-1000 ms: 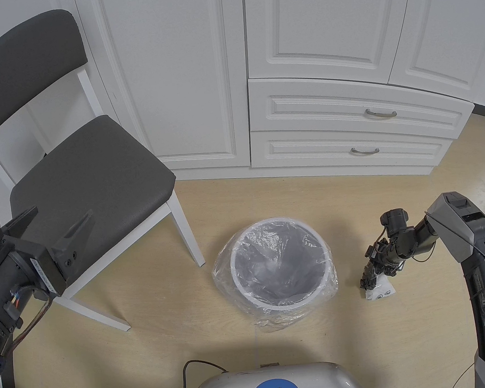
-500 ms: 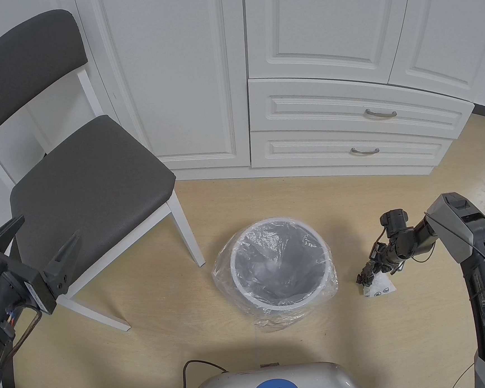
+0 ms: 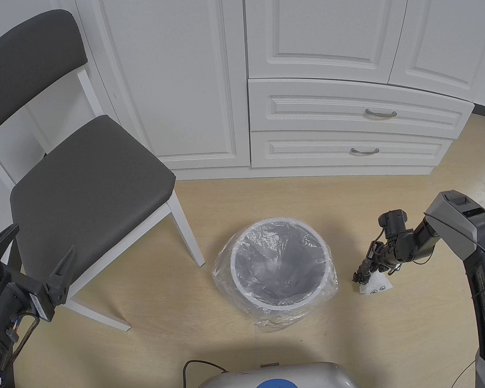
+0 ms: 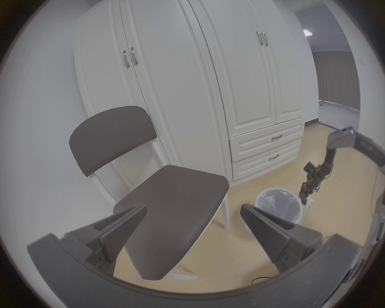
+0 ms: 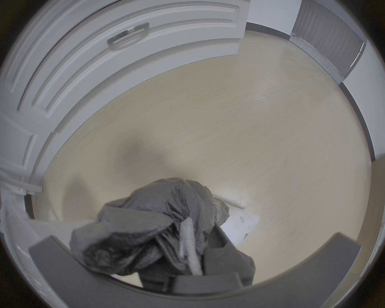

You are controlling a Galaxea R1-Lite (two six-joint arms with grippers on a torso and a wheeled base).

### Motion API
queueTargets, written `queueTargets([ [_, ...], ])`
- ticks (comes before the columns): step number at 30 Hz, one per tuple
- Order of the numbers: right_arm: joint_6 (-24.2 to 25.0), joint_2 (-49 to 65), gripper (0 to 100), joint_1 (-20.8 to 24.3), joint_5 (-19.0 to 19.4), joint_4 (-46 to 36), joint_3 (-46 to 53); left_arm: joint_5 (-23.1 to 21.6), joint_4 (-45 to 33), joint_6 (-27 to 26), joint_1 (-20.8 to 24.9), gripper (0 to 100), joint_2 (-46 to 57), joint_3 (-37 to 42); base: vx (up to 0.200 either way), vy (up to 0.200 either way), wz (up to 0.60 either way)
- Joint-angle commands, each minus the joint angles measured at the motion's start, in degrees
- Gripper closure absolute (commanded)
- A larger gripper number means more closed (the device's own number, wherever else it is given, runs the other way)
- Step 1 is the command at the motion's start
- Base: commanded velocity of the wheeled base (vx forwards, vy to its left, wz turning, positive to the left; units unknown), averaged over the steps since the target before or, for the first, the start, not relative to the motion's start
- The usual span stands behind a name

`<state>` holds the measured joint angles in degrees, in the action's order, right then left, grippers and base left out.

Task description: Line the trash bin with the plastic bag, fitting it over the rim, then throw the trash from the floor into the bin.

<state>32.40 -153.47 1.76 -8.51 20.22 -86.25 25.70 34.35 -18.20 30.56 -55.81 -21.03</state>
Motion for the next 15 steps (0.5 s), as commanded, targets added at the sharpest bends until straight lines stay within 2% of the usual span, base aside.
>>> queueTargets([
  [1, -0.3, 9.2, 100, 3.2, 1.8, 3.4, 8.0, 0.1, 0.0, -2.5, -4.1, 0, 0.1, 1.2, 0.000, 0.000, 0.00],
  [4, -0.8, 12.1, 100, 4.7, 2.7, 5.4, 11.1, 0.1, 0.1, -4.6, -6.5, 0, 0.4, 1.7, 0.000, 0.000, 0.00],
  [6, -0.8, 12.1, 100, 4.7, 2.7, 5.4, 11.1, 0.1, 0.1, -4.6, -6.5, 0, 0.4, 1.7, 0.000, 0.000, 0.00],
  [7, -1.0, 16.3, 100, 6.4, 2.8, 6.1, 14.5, 0.1, 0.1, -6.8, -8.6, 0, 1.6, 2.3, 0.000, 0.000, 0.00],
  [10, -1.8, 19.9, 100, 7.8, 2.8, 6.1, 17.4, 0.1, 0.0, -8.9, -10.2, 0, 3.6, 2.4, 0.000, 0.000, 0.00],
  [15, -3.8, 29.3, 100, 8.4, 2.8, 6.3, 21.8, 0.1, -0.1, -12.5, -12.0, 0, 6.6, 2.4, 0.000, 0.000, 0.00],
])
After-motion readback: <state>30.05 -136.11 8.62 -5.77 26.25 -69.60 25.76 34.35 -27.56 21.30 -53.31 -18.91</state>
